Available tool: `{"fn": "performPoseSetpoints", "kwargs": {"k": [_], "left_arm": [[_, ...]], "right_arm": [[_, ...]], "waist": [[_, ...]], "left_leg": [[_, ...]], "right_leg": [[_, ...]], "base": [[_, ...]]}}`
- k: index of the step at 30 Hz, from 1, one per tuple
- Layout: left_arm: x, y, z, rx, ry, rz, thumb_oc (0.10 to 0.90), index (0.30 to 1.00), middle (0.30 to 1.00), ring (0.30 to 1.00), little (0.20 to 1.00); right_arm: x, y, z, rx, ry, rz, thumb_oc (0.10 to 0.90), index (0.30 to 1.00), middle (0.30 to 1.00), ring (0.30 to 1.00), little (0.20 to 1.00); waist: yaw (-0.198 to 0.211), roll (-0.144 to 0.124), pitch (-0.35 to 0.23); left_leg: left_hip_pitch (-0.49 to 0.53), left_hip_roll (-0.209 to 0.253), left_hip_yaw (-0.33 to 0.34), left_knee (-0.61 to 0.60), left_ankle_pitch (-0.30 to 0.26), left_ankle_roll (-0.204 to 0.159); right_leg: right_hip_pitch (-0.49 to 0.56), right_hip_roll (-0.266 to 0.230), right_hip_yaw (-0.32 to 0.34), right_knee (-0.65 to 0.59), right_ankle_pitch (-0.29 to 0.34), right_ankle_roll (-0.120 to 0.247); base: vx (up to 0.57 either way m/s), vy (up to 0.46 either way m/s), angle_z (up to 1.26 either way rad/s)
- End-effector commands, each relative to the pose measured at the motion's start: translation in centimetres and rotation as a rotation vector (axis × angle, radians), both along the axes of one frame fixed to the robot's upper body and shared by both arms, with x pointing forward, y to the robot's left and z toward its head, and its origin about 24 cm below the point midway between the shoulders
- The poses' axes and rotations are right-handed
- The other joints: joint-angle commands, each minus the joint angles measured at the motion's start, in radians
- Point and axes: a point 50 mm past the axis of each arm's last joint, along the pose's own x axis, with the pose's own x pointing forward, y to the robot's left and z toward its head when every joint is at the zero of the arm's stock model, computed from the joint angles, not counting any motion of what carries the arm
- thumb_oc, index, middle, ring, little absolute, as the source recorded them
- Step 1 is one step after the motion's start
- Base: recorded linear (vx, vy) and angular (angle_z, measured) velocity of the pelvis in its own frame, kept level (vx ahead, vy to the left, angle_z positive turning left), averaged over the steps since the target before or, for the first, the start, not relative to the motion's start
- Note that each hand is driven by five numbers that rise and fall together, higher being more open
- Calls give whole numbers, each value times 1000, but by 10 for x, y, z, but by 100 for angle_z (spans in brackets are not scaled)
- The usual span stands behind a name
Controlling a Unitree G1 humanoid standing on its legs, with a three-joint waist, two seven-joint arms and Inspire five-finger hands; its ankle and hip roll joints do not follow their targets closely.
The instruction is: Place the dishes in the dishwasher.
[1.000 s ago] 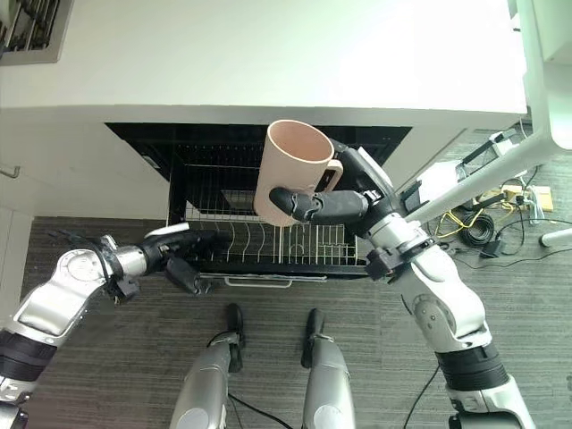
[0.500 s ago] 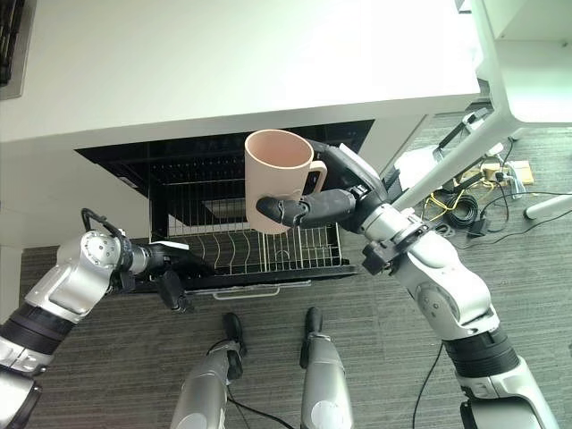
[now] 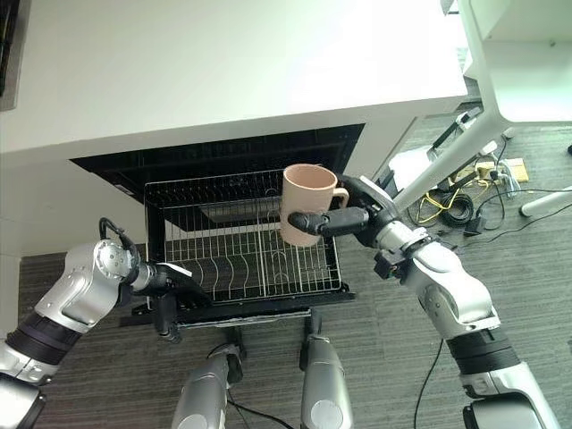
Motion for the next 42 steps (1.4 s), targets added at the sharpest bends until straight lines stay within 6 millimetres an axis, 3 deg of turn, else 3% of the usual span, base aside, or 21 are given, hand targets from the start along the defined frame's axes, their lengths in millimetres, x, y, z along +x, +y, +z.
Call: {"fn": "performPoseSetpoints", "kwargs": {"k": [1, 7, 10, 15, 23, 33, 40, 41, 42], "left_arm": [[-65, 3, -69, -130, 447, -41, 800, 900, 900, 900, 900], [-50, -15, -60, -403, 194, 85, 800, 900, 900, 900, 900], [-41, -24, -50, -669, 32, 242, 800, 900, 900, 900, 900], [-39, -21, -51, -737, -8, 288, 800, 900, 900, 900, 900], [-36, -26, -50, -741, -19, 247, 800, 900, 900, 900, 900], [-34, -26, -45, -752, -30, 234, 800, 900, 900, 900, 900], [-34, -27, -40, -766, -44, 226, 800, 900, 900, 900, 900], [-32, -27, -39, -767, -48, 227, 800, 900, 900, 900, 900], [-32, -27, -38, -766, -50, 226, 800, 900, 900, 900, 900]], "right_arm": [[2, 1, 37, 7, -180, -15, 400, 300, 300, 300, 300], [15, -18, 32, -55, -168, -185, 400, 300, 300, 300, 300], [23, -29, 25, -62, -129, -293, 400, 300, 300, 300, 300], [33, -41, 25, -201, -108, -393, 400, 300, 300, 300, 300], [49, -66, 20, -278, 13, -553, 400, 300, 300, 300, 300], [51, -81, 12, -314, 105, -657, 400, 300, 300, 300, 300], [47, -84, -11, -381, 253, -639, 400, 300, 300, 300, 300], [47, -83, -15, -382, 284, -625, 772, 858, 858, 858, 858], [46, -83, -18, -388, 304, -618, 800, 900, 900, 900, 900]], "waist": [[46, -2, -135], [93, -1, -135], [134, 2, -137], [165, 4, -135], [208, 13, -115], [218, 21, -105], [217, 23, -100], [216, 23, -98], [216, 23, -97]], "left_leg": [[16, 80, -71, 82, -119, -93], [7, 67, -100, 82, -118, -91], [0, 57, -120, 82, -117, -91], [-10, 50, -136, 82, -110, -92], [-12, 39, -152, 82, -120, -92], [-17, 35, -157, 82, -122, -93], [-16, 36, -151, 82, -123, -93], [-16, 37, -151, 82, -123, -93], [-15, 37, -151, 82, -122, -93]], "right_leg": [[61, -67, 13, -28, -63, 108], [70, -79, -7, -28, -65, 107], [78, -90, -32, -28, -65, 106], [78, -101, -51, -28, -60, 106], [83, -111, -80, -28, -62, 106], [74, -113, -82, -28, -56, 107], [65, -115, -78, -28, -50, 109], [65, -115, -78, -28, -50, 109], [65, -116, -79, -28, -49, 109]], "base": [[15, -41, 5], [6, -50, 16], [9, -65, 27], [-9, -27, 19], [-20, -18, 3], [-1, 0, 1], [-1, 1, 0], [0, 0, 0], [0, 0, 0]]}}
